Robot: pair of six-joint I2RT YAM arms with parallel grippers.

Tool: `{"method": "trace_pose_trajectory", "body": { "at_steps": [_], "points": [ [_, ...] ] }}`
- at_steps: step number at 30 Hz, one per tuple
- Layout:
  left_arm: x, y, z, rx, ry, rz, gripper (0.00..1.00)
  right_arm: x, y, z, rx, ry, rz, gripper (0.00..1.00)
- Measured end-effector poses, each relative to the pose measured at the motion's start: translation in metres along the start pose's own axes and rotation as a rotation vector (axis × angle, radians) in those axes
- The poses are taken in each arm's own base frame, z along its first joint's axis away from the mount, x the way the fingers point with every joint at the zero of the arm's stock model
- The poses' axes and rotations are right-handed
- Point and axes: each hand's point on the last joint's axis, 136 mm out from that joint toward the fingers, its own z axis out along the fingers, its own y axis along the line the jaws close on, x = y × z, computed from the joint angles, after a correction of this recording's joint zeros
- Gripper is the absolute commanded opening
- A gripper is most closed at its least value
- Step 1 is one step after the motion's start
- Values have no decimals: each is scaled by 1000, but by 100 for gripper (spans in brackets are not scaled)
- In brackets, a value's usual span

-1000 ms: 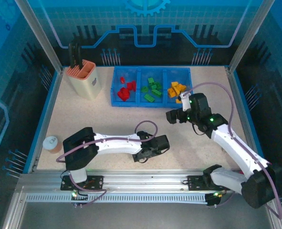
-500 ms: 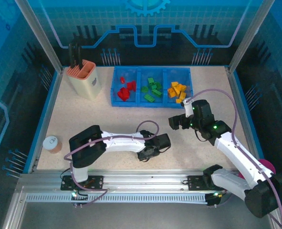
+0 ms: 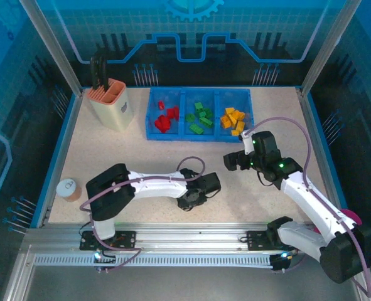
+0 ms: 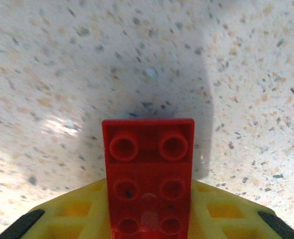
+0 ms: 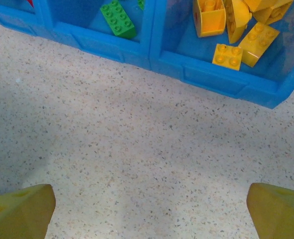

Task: Sort the legos into containers by color
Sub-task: Pick up the lego from the middle-left of the table, then place the lego in the container.

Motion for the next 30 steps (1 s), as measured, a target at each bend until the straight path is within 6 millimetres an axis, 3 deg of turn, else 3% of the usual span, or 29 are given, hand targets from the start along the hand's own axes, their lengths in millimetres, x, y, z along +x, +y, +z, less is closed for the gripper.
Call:
{"method": "trace_pose_trajectory", "body": {
  "at_steps": [4, 11, 15, 19, 24, 30],
  "points": [
    [-47, 9, -34, 61, -66, -44, 29, 0, -3, 0, 2, -1, 9, 100],
    [-168, 5, -108, 162, -327, -69, 30, 8, -1, 8, -19, 34, 16, 100],
    [-232, 5, -132, 196, -458, -71, 31, 8, 0, 9, -25, 35, 13, 100],
    [-285, 2, -129, 174, -519, -66, 31, 8, 0, 9, -26, 35, 6, 100],
    [-353, -26, -106, 143, -562, -12, 29, 9, 0, 9, -25, 38, 4, 100],
    [-398, -50, -78, 123, -582, 30, 28, 9, -4, 10, -13, 39, 6, 100]
  ]
}}
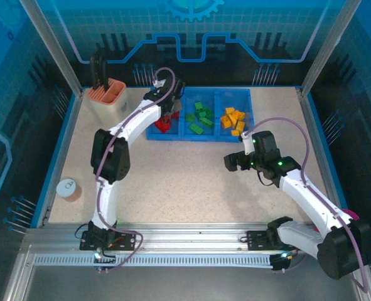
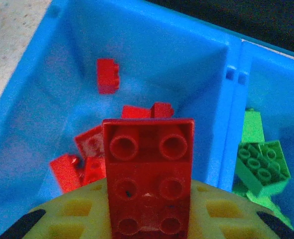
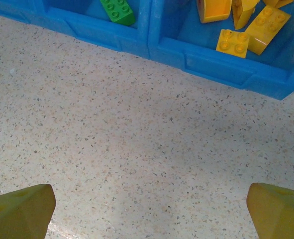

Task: Sort the legos into containers by color
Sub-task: Place the lego in the container.

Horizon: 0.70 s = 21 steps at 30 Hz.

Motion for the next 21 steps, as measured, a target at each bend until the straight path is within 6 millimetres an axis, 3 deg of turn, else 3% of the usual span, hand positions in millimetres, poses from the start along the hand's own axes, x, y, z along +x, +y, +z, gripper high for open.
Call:
{"method": "trace_pose_trajectory", "body": {
  "at_steps": [10, 21],
  "points": [
    [-8, -1, 62, 3, 30, -40, 27, -2, -13, 2, 8, -7, 33, 100],
    [-1, -3, 106, 18, 59, -94, 31, -5, -29, 12, -20, -7, 105, 100]
  ]
}}
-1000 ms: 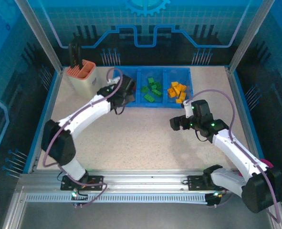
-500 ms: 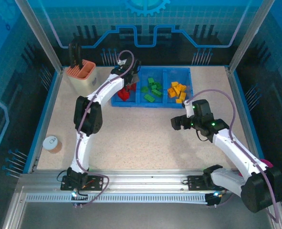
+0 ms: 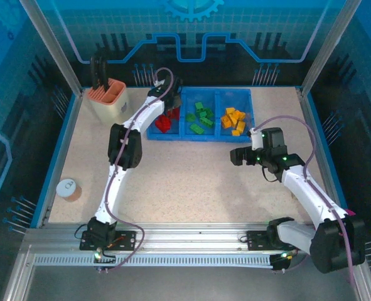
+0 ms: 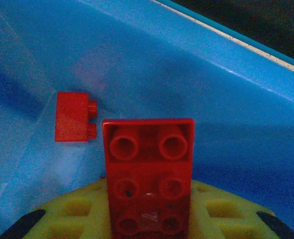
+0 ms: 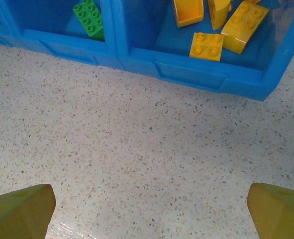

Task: Sort the legos into containers by color
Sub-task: Place the lego in the container, then reset both arms

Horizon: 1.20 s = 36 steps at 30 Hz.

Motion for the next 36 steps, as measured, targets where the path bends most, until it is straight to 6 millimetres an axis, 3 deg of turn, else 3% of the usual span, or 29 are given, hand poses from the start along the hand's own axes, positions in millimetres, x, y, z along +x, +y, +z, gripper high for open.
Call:
{"method": "trace_pose_trajectory", "body": {
  "at_steps": [10, 14, 19, 27, 31, 36],
  "points": [
    [9, 4, 7, -7, 24, -7, 48, 5, -2, 6, -1, 25, 7, 100],
    [13, 10, -8, -16, 41, 1, 56, 5, -2, 4, 3, 20, 7, 100],
    [-11, 1, -56, 37, -9, 4, 58, 4, -2, -4, 10, 9, 5, 100],
    [-61, -19, -163, 198, -145, 12, 62, -8, 5, -21, 35, -34, -13, 100],
    [-57, -15, -205, 272, -166, 89, 71, -13, 3, -31, 61, -68, -11, 100],
    [-32, 19, -256, 303, -201, 180, 81, -12, -3, -36, 102, -72, -8, 100]
  ]
}}
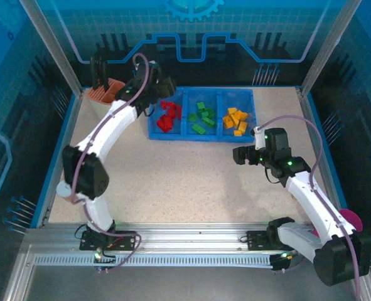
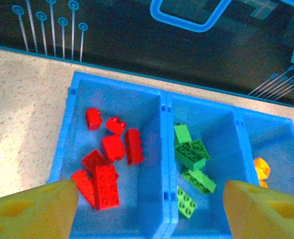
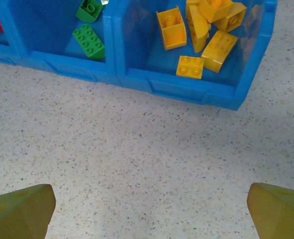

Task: Sort the legos into containers by color
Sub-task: Reset both arms

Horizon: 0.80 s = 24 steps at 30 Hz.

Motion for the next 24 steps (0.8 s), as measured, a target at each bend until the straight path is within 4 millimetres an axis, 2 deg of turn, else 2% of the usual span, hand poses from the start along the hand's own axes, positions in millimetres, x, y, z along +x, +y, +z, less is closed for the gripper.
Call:
{"method": "trace_pose_trajectory", "body": {
  "at_steps": [3, 6, 10, 13, 16, 20, 24],
  "points": [
    [12, 11, -40, 15, -29, 37, 84, 2, -3, -1, 15, 9, 1, 100],
    [27, 32, -77, -4, -92, 60, 89, 1, -6, -5, 34, -3, -3, 100],
    [73, 84, -109, -91, -199, 104, 99, -7, -13, -23, 78, -99, -26, 100],
    [115, 126, -111, -182, -246, 130, 99, -4, -18, -32, 108, -160, -44, 100],
    [141, 159, -105, -278, -270, 149, 99, 6, -23, -27, 126, -178, -56, 100],
    [146, 187, -95, -373, -311, 171, 99, 26, -28, -9, 134, -167, -65, 100],
    [153, 209, -73, -407, -353, 180, 99, 39, -34, 4, 153, -178, -63, 100]
  ]
}}
